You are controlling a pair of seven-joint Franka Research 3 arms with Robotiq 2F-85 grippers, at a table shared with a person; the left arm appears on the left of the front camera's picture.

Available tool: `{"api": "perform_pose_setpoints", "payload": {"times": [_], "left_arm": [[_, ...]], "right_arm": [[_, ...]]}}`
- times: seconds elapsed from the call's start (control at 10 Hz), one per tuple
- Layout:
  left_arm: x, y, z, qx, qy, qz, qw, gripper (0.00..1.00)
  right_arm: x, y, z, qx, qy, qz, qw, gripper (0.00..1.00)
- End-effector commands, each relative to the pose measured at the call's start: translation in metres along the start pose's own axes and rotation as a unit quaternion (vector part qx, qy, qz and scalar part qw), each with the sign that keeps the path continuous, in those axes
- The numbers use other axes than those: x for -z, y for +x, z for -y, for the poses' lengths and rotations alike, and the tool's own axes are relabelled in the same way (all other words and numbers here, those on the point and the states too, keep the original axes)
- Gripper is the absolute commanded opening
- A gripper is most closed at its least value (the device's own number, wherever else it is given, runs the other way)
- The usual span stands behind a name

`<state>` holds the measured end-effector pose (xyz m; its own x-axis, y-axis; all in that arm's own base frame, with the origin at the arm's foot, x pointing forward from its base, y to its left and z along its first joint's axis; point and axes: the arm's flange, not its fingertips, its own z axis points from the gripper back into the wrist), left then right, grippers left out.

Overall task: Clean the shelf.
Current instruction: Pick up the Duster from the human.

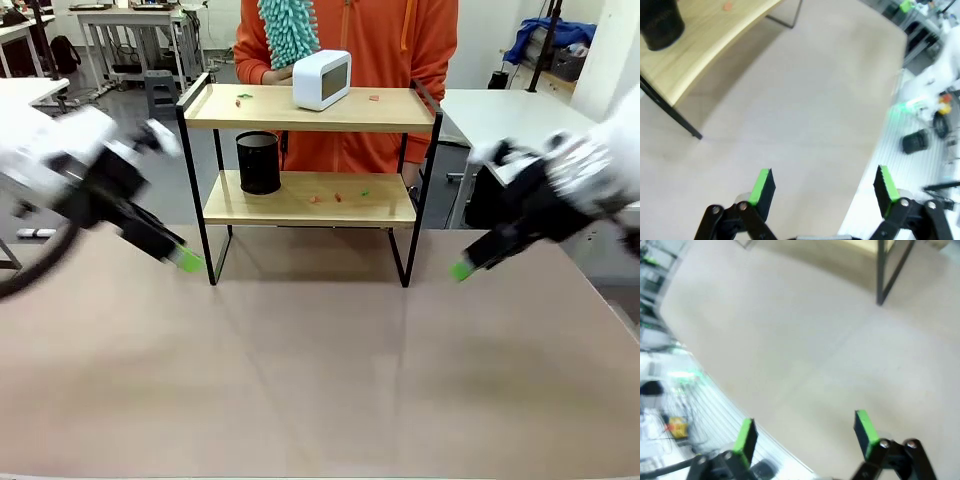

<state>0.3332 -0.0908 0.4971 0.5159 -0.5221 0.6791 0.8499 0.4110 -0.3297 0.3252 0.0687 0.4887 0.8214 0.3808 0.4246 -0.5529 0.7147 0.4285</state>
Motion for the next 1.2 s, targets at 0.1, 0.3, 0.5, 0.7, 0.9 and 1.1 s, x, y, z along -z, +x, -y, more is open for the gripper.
{"api": "perform_pose_setpoints", "payload": {"times": [0.1, 0.3, 0.5, 0.7, 0.9, 1.1], "left_arm": [[-0.127, -0.111, -0.049, -0.188, -0.064, 0.233, 0.952, 1.00], [-0.124, -0.162, -0.082, -0.298, -0.086, 0.341, 0.888, 1.00], [-0.169, -0.158, -0.061, -0.220, -0.080, 0.259, 0.937, 1.00], [-0.169, -0.158, -0.061, -0.220, -0.080, 0.259, 0.937, 1.00], [-0.169, -0.158, -0.061, -0.220, -0.080, 0.259, 0.937, 1.00], [-0.169, -0.158, -0.061, -0.220, -0.080, 0.259, 0.937, 1.00]], "right_arm": [[-0.128, -0.055, 0.110, 0.230, 0.246, 0.166, 0.927, 1.00], [-0.124, -0.110, 0.192, 0.343, 0.312, 0.286, 0.839, 1.00], [-0.157, -0.124, 0.152, 0.214, 0.216, 0.153, 0.940, 1.00], [-0.157, -0.124, 0.152, 0.214, 0.216, 0.153, 0.940, 1.00], [-0.157, -0.124, 0.152, 0.214, 0.216, 0.153, 0.940, 1.00], [-0.157, -0.124, 0.152, 0.214, 0.216, 0.153, 0.940, 1.00]]}}
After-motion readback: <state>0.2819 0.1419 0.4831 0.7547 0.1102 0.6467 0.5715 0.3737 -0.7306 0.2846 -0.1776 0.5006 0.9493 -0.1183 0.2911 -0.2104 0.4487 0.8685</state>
